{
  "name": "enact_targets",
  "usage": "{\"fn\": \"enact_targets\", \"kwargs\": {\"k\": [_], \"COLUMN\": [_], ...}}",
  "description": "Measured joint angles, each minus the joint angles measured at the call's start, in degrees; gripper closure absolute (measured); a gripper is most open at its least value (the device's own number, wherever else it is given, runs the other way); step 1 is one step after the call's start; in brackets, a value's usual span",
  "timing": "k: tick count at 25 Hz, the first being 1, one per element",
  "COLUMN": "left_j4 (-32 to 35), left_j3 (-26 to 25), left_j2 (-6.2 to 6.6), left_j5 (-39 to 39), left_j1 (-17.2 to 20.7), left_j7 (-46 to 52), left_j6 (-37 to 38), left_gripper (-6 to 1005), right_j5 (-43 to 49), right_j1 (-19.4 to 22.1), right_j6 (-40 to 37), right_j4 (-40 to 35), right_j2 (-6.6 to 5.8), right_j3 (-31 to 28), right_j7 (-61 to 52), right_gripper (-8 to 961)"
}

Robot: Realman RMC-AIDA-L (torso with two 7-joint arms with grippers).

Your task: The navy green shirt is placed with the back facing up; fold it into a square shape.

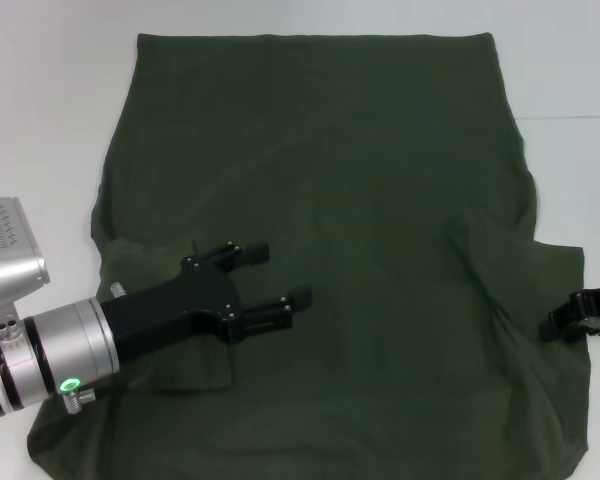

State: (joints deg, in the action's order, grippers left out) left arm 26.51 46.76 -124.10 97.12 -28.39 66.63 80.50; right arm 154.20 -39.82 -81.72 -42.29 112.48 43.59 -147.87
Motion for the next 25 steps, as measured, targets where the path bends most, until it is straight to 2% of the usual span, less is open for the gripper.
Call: {"fn": "enact_targets", "kwargs": {"k": [7, 15, 25], "left_j4": [-0.05, -0.06, 0.10], "left_j3": [0.00, 0.00, 0.00], "left_j2": [0.08, 0.07, 0.00], "left_j5": [0.00, 0.00, 0.00], "left_j1": [0.00, 0.00, 0.00], "left_j7": [-0.02, -0.02, -0.01], "left_j6": [0.00, 0.00, 0.00], "left_gripper": [92, 92, 91], "right_j5": [0.14, 0.09, 0.20], "right_j1": [0.25, 0.95, 1.49], "right_j6": [-0.06, 0.18, 0.25], "right_j4": [-0.39, -0.45, -0.22], "right_j2": [-0.05, -1.13, -1.22], "right_j3": [-0.14, -1.01, -0.85], "right_j7": [0.00, -0.10, -0.21], "right_gripper": [589, 592, 603]}}
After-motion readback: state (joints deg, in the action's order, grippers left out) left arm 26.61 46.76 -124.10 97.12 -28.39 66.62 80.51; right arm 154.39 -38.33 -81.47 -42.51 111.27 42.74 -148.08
